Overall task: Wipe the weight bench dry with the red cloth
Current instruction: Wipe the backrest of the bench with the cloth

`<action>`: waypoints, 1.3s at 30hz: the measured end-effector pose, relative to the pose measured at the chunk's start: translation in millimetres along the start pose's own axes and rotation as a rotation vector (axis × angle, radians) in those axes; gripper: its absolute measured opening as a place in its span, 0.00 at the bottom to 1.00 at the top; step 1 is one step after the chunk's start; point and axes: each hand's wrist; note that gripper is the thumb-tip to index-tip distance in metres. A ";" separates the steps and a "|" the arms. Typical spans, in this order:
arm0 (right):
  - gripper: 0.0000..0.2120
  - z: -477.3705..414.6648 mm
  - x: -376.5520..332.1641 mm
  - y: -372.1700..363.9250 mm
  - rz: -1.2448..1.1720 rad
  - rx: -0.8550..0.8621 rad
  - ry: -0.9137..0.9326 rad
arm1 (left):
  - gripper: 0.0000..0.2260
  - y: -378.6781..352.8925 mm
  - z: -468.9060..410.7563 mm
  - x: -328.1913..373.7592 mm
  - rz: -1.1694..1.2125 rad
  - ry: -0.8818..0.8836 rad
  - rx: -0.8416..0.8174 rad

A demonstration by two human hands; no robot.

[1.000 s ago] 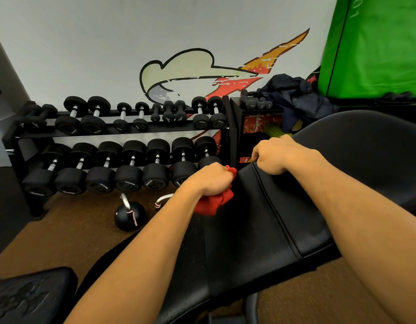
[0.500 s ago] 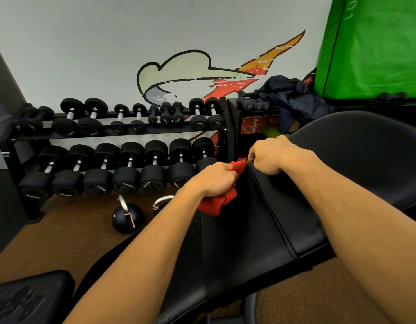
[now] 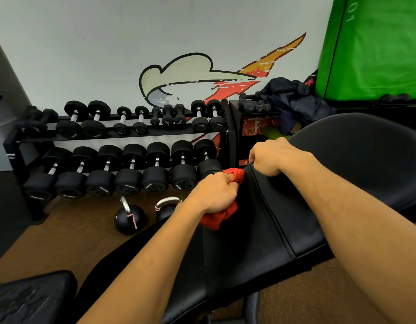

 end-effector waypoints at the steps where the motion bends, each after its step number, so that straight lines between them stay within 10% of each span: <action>1: 0.15 -0.3 -0.3 0.1 0.002 0.003 0.001 | 0.10 -2.4 4.5 2.7 -0.003 -0.028 -0.003; 39: 0.15 -1.9 -4.4 -1.6 0.099 0.001 -0.002 | 0.11 -25.5 45.8 -23.8 0.001 0.069 0.139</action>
Point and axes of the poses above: each hand's wrist, its own z-axis away from the middle knuckle, its own y-axis out of the back of the hand, x = y × z, and after that the axes turned 13 degrees about y, right-handed
